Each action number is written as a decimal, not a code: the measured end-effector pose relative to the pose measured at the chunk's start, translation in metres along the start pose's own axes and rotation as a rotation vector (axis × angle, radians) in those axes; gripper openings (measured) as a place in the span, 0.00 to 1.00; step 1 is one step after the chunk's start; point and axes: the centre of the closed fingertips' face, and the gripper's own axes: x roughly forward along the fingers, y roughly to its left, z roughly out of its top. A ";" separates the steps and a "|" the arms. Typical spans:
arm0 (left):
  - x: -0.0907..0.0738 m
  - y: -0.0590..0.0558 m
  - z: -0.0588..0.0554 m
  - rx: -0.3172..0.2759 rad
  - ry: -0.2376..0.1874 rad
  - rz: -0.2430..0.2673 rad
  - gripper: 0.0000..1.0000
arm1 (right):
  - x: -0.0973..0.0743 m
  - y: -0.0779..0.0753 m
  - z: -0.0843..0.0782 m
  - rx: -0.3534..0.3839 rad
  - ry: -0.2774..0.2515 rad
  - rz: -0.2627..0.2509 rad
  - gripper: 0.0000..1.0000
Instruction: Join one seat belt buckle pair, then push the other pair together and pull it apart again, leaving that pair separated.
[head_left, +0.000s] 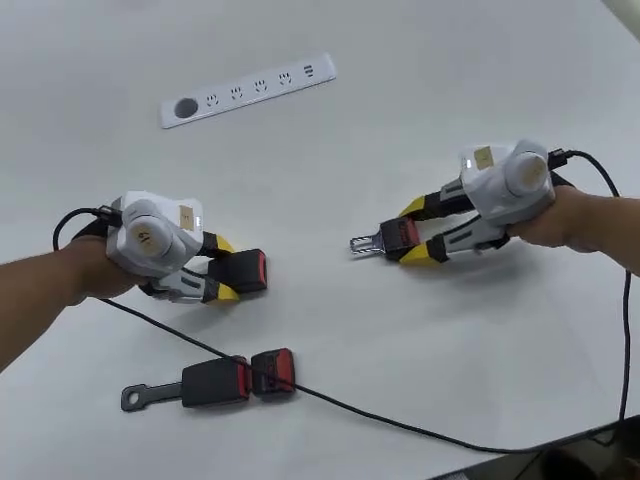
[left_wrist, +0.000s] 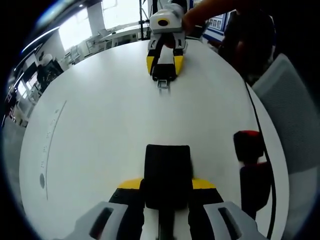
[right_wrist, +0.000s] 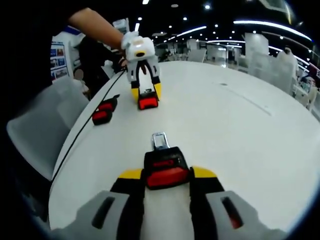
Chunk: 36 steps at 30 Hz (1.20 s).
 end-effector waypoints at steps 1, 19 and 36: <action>0.000 0.000 0.000 -0.001 -0.001 0.001 0.35 | 0.002 0.000 0.002 -0.002 -0.008 -0.001 0.34; 0.000 -0.002 -0.002 -0.022 0.004 0.004 0.34 | 0.055 0.011 0.038 0.042 -0.078 -0.008 0.34; 0.001 -0.003 -0.003 -0.026 0.017 0.008 0.34 | 0.096 0.023 0.065 0.007 -0.072 -0.034 0.34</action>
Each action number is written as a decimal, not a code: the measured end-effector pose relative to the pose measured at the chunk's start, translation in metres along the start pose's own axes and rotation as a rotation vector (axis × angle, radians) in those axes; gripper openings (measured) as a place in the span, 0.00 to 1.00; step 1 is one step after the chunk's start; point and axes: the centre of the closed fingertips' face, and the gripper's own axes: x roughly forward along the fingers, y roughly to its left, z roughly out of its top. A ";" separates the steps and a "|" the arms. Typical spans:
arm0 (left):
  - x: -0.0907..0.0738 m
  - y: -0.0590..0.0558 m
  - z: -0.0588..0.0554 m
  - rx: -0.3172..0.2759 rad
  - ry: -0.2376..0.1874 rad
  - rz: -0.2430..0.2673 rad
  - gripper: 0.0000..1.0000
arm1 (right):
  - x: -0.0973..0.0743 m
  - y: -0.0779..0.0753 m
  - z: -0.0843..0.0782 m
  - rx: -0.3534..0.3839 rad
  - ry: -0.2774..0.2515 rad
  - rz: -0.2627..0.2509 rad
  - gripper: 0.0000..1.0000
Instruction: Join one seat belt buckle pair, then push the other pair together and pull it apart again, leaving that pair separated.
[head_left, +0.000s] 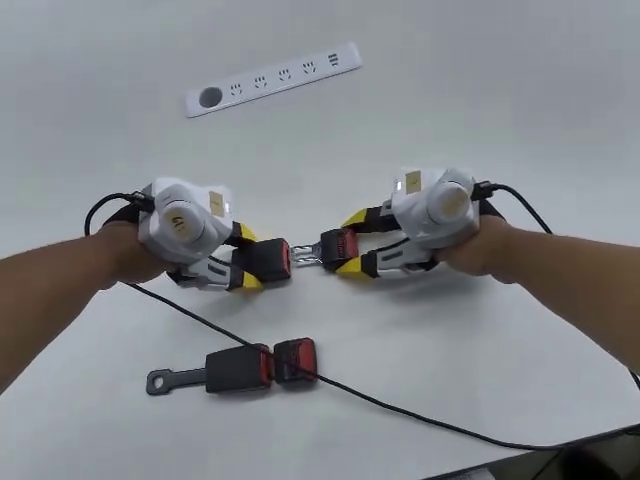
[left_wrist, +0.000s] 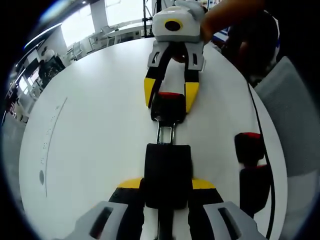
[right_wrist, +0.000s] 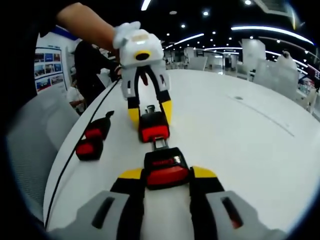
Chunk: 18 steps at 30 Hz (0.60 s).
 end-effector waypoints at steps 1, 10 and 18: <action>0.000 0.000 0.000 0.000 0.001 0.000 0.34 | 0.000 -0.001 -0.001 0.000 -0.001 0.001 0.34; 0.000 0.000 0.000 0.003 0.009 0.006 0.34 | 0.001 -0.001 -0.006 -0.023 0.043 -0.002 0.34; 0.000 0.000 0.001 0.016 0.015 0.004 0.34 | 0.001 0.004 -0.007 -0.028 0.053 0.018 0.34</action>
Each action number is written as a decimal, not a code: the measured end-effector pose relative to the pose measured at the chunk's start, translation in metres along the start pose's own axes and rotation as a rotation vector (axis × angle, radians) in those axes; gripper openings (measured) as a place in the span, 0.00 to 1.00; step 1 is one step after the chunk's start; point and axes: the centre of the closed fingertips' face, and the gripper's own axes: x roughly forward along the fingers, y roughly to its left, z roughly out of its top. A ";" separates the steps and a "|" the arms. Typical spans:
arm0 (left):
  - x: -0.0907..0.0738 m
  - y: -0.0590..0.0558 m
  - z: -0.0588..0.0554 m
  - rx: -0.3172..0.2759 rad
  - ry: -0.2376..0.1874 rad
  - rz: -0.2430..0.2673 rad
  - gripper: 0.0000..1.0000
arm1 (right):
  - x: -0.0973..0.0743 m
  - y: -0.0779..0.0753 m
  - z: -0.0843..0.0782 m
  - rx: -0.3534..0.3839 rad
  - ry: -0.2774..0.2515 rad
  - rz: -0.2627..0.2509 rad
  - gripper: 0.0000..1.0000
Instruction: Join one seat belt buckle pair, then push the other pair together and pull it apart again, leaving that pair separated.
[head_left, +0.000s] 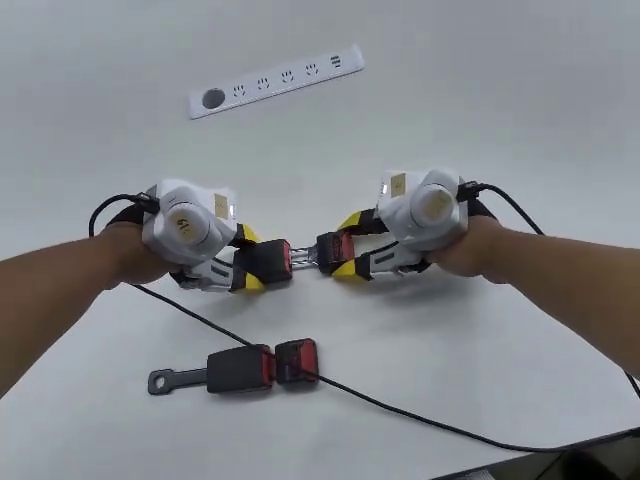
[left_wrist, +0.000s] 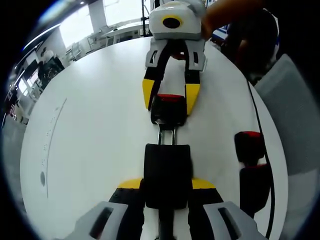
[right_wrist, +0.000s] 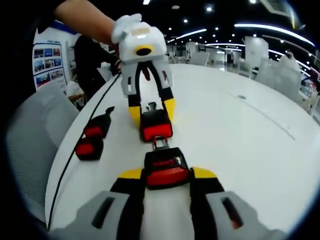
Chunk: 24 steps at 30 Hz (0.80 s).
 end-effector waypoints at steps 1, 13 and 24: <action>0.000 0.000 0.000 0.001 0.000 0.000 0.34 | 0.001 0.004 0.000 -0.017 0.013 0.011 0.34; 0.000 -0.003 0.000 0.007 0.006 0.004 0.34 | 0.007 0.000 0.004 -0.010 0.020 0.004 0.34; 0.000 -0.004 -0.002 0.024 0.018 -0.006 0.33 | 0.020 0.003 0.015 -0.005 0.032 0.015 0.33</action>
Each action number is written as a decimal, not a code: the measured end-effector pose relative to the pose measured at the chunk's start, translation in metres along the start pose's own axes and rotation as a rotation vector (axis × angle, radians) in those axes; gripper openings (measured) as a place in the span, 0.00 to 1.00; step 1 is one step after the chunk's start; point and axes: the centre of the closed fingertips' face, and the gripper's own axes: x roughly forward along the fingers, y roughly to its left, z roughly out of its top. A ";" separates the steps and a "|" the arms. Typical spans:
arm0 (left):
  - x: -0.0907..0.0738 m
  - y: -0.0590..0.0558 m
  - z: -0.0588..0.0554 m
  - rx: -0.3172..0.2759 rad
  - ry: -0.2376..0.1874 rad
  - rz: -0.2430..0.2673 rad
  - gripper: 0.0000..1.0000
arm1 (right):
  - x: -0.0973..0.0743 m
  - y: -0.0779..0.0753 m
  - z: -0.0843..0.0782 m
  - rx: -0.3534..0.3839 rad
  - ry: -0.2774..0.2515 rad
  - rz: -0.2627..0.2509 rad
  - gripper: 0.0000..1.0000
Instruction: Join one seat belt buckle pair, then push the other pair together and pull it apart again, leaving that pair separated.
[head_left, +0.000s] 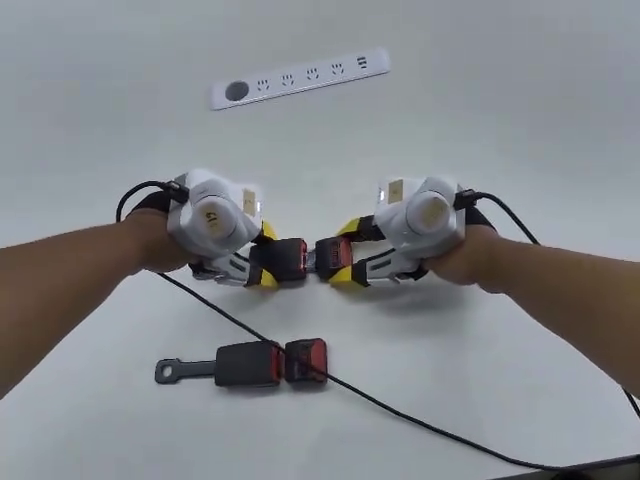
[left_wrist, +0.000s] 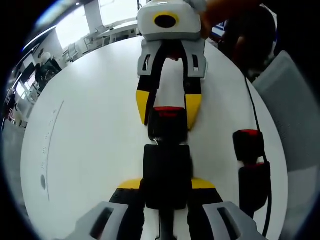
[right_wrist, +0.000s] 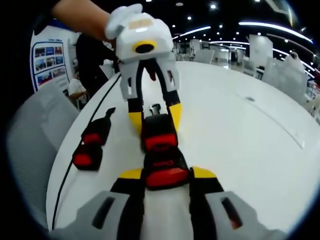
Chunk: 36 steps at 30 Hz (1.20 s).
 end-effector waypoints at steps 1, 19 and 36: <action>0.000 0.000 0.000 -0.006 -0.003 0.001 0.33 | 0.000 -0.001 0.001 0.002 -0.001 0.000 0.33; 0.001 0.001 -0.002 -0.038 0.001 0.006 0.33 | 0.003 -0.002 0.002 0.002 0.084 -0.018 0.33; 0.001 -0.002 0.001 -0.027 0.019 0.003 0.34 | 0.002 -0.003 0.001 -0.040 0.125 -0.006 0.33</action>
